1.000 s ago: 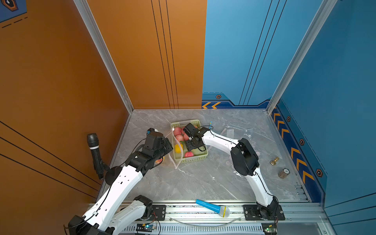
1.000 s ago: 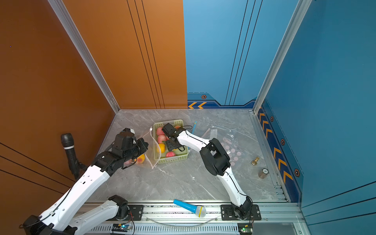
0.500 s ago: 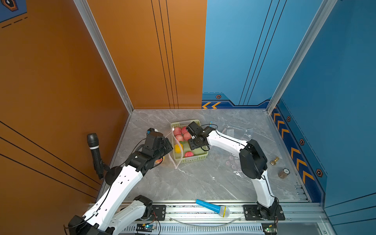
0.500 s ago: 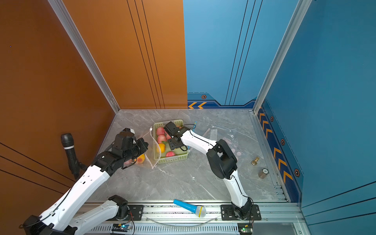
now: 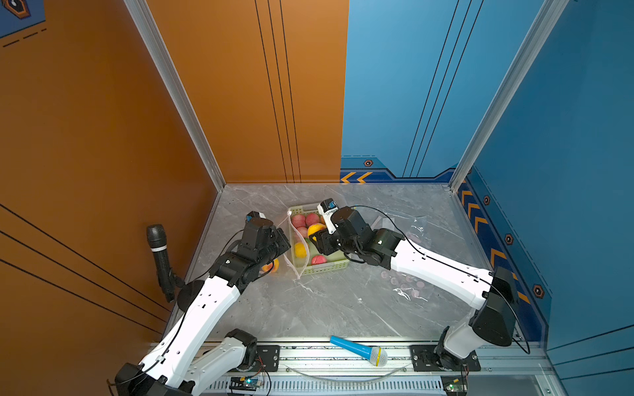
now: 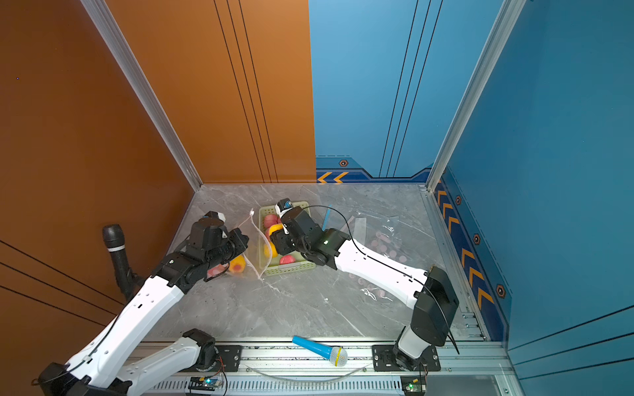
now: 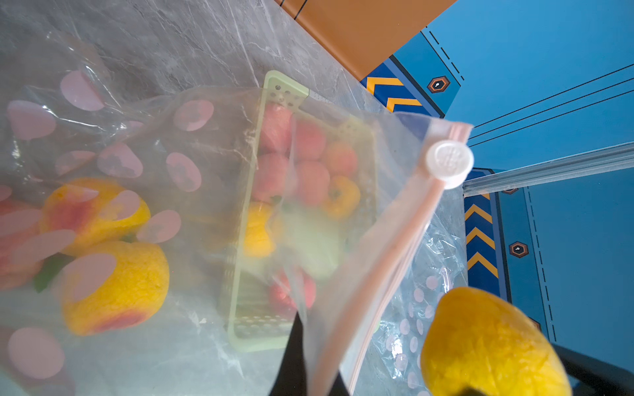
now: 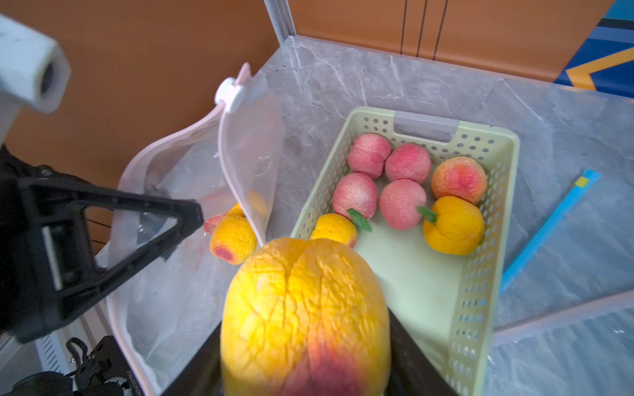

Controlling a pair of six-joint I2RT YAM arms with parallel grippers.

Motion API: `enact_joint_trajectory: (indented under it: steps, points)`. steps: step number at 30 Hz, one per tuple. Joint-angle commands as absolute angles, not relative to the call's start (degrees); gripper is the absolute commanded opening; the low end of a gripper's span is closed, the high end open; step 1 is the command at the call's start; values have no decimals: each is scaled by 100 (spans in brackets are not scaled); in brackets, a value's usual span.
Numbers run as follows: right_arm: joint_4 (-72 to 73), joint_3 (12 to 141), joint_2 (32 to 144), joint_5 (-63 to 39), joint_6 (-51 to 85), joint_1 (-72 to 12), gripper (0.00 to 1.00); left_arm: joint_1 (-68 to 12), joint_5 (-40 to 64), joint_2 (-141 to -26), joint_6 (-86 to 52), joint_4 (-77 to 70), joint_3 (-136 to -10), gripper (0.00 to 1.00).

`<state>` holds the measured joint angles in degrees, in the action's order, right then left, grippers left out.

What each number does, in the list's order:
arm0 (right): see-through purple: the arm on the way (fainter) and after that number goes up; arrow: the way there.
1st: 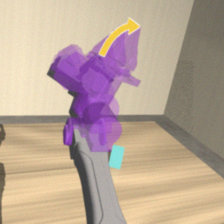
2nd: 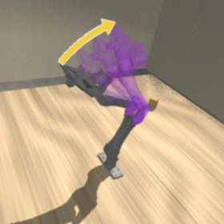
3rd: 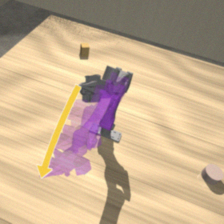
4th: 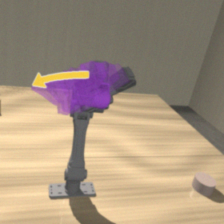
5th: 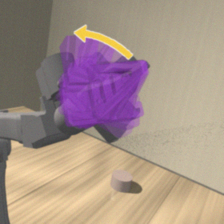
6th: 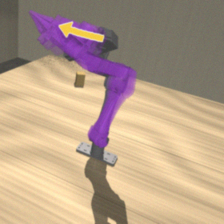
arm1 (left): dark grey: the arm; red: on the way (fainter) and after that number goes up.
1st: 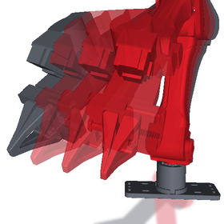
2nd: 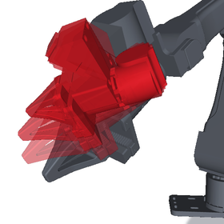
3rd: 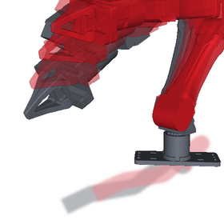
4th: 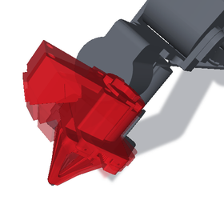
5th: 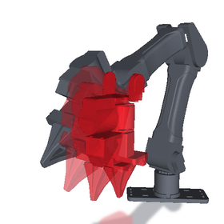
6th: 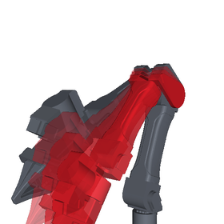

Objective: Place the peach in a zip-top bag and seal the zipper
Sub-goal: Pick up the peach from the basket, then place the peach in the zipper food storage bag.

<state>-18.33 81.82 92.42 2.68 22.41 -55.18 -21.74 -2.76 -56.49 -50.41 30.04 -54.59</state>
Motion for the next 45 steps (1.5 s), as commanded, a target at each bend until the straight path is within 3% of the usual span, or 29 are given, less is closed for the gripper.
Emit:
enact_joint_trajectory:
  steps: [1,13,15,21,25,30,40,45]
  points:
    - [-1296,8075,9263,95,2323,-5722,31,-2127,-203,-5669,-4922,3050,-5634,0]
    - [-1712,9067,10420,307,1983,-5977,32,-2141,-9,-5548,-4966,3051,-5649,0]
    - [-1853,9242,10594,422,1953,-5973,38,-2144,10,-5506,-4976,3055,-5654,0]
    - [-2049,9488,10741,449,1854,-5990,71,-2138,-53,-5450,-4987,3094,-5627,0]
    - [-2076,9452,10588,490,1765,-6018,80,-2111,-72,-5499,-5049,3089,-5600,0]
    - [-2075,9358,10370,518,1753,-6027,81,-2092,-44,-5581,-5104,3002,-5607,0]
    - [-2040,8561,9435,1288,2506,-6194,62,-2018,-87,-5651,-5170,2918,-5606,0]
    - [-1614,7718,8971,911,2989,-6303,58,-1959,-74,-5699,-5199,2848,-5589,0]
